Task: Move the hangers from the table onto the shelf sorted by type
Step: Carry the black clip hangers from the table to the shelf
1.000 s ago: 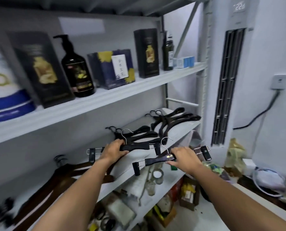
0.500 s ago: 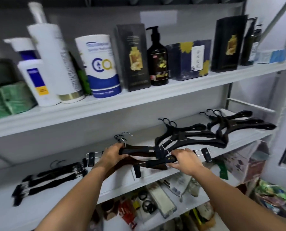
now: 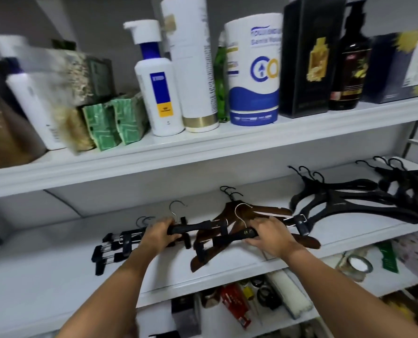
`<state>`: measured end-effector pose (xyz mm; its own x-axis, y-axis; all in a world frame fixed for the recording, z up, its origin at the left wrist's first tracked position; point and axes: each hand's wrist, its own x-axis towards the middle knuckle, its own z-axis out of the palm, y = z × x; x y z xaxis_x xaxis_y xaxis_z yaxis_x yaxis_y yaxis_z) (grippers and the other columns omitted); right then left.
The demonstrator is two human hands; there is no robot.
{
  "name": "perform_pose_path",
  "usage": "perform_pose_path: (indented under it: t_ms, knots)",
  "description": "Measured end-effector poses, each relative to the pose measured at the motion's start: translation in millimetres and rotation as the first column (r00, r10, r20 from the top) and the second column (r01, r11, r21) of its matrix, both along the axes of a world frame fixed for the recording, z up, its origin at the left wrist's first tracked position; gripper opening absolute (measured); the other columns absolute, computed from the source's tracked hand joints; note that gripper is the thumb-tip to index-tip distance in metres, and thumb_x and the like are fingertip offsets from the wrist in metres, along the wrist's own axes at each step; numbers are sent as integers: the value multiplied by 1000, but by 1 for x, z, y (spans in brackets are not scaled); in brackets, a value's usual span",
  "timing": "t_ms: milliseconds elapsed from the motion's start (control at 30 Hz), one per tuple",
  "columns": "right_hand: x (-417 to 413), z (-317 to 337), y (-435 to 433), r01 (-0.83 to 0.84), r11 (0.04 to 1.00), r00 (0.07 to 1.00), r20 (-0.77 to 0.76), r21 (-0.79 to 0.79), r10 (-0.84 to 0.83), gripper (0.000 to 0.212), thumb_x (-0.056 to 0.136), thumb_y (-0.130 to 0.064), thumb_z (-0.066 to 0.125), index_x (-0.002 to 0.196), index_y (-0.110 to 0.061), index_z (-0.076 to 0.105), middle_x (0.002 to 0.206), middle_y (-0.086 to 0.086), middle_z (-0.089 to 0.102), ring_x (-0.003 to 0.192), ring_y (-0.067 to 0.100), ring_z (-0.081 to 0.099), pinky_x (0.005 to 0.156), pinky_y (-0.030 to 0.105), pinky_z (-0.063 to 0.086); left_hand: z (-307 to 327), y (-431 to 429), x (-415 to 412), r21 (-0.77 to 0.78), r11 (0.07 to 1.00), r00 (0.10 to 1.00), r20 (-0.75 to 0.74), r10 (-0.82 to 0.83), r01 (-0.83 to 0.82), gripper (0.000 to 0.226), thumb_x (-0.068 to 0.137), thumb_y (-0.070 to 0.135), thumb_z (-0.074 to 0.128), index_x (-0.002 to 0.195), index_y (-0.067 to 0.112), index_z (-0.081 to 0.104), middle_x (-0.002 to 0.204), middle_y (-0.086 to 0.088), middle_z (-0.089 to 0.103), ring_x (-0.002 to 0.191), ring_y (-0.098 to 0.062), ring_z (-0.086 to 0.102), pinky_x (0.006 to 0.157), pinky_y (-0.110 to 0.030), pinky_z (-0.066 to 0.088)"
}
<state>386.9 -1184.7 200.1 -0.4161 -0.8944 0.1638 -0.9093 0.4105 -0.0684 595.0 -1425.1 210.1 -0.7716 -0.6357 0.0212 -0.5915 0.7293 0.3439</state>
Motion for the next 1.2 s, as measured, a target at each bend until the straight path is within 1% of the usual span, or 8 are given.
perform_pose_path:
  t_ms: [233,333,567,700,867,967,1067,1200]
  knots:
    - [57,-18,-77,-9,999,1000,-12,31,9,50,89,-61,47,117,-21,57,119,-1,62,109,19,57,95,30,37,-23,-65,62,94,994,998,18,52,-54,40,85,24,69,118,10,51,110,-7,60,101,-24,58,90,-32,45]
    - [78,-24,-96,-29,999,999,-14,44,29,49,89,-60,47,116,-20,57,117,0,62,108,19,57,93,30,37,-38,-79,81,160,984,997,13,76,-77,30,83,19,71,106,10,54,101,-6,58,96,-24,58,83,-29,42]
    - [101,-33,-117,-69,991,997,-39,110,74,51,89,-61,47,116,-19,58,117,1,62,105,20,56,91,30,38,-77,-94,111,280,956,996,30,87,-92,27,79,17,75,86,19,49,91,-4,61,87,-22,59,86,-36,48]
    - [109,-38,-125,-90,990,995,-21,108,92,50,87,-63,48,110,-20,59,112,-1,63,102,17,57,89,28,37,-91,-95,116,282,955,996,10,92,-92,25,80,25,73,79,30,48,81,6,60,77,-13,59,71,-27,48]
    - [112,-43,-129,-94,989,995,-26,115,97,50,85,-66,48,105,-22,59,107,-2,64,97,16,57,84,27,34,-97,-95,103,275,960,998,-19,64,-56,19,82,29,70,86,29,52,82,10,59,74,-8,57,61,-21,42]
    - [111,-44,-127,-96,989,995,-29,116,100,51,85,-66,48,106,-21,59,109,-2,64,100,17,57,85,28,35,-101,-93,95,278,959,998,-18,65,-57,16,83,31,69,89,30,54,84,10,60,77,-8,59,65,-22,45]
    - [110,-47,-126,-95,988,995,-26,121,99,53,85,-66,48,109,-21,59,112,-2,63,104,18,57,89,29,37,-104,-95,93,235,969,997,5,80,-79,16,83,33,69,94,28,58,91,7,60,83,-10,59,76,-26,50]
    - [112,-50,-129,-109,987,994,-7,119,110,53,85,-67,46,108,-22,59,111,-2,64,103,17,56,88,29,36,-104,-97,97,176,983,999,-21,48,-44,33,82,35,70,110,24,56,106,5,53,96,-11,52,90,-27,46]
